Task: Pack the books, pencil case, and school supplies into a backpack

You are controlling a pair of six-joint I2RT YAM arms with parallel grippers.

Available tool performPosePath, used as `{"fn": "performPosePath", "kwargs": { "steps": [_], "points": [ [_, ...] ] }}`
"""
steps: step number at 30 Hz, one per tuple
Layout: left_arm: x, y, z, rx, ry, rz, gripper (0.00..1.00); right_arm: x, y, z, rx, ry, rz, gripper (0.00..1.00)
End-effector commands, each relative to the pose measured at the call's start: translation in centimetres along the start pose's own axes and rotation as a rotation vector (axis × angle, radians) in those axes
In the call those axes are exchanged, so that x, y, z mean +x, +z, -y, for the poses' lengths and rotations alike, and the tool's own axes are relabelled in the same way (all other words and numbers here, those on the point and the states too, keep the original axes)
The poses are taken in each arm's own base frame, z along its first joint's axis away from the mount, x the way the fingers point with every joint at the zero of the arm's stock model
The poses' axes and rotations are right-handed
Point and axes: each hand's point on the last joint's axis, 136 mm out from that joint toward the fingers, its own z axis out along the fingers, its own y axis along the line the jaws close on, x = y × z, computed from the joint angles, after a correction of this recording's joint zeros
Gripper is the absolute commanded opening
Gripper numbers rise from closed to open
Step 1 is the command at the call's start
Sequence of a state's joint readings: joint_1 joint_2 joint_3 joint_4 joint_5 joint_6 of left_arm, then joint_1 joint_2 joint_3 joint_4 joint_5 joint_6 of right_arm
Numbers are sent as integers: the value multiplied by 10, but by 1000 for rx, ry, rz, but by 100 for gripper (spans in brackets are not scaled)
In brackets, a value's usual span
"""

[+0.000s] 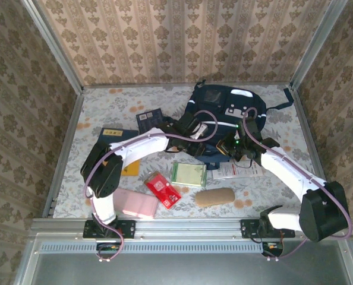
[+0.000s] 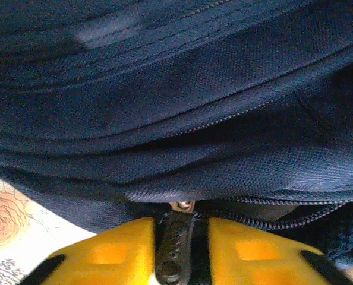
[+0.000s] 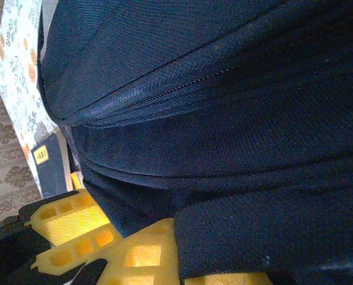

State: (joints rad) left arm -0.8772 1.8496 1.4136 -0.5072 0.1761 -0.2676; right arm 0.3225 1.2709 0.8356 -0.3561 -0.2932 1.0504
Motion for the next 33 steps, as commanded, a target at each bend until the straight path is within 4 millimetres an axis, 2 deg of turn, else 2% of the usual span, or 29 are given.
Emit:
{"fn": "performPosePath", "kwargs": {
  "steps": [1,4,6,17,24,27,30,33],
  "points": [
    [1,1,1,-16,49,-25,13,1,-8,-35,-117,-55,-24,0],
    [2,-3,-2,-32,64,-26,1,-3,-10,-31,-91,-77,-10,0],
    [2,-6,-9,-62,63,-24,0,-5,-11,-29,-81,-82,-3,0],
    [5,-20,-53,-88,-108,41,0,-12,-21,-19,-67,-92,30,0],
    [9,-16,-78,-91,-203,58,0,-16,-27,-20,-91,-119,37,0],
    [6,-19,-87,-71,-255,94,0,-23,-33,-12,-68,-116,65,0],
    [-1,-25,-79,-23,-250,142,0,-33,-39,4,0,-112,107,0],
    [-10,-20,-48,76,-231,178,0,-41,-41,14,59,-142,136,15]
  ]
}}
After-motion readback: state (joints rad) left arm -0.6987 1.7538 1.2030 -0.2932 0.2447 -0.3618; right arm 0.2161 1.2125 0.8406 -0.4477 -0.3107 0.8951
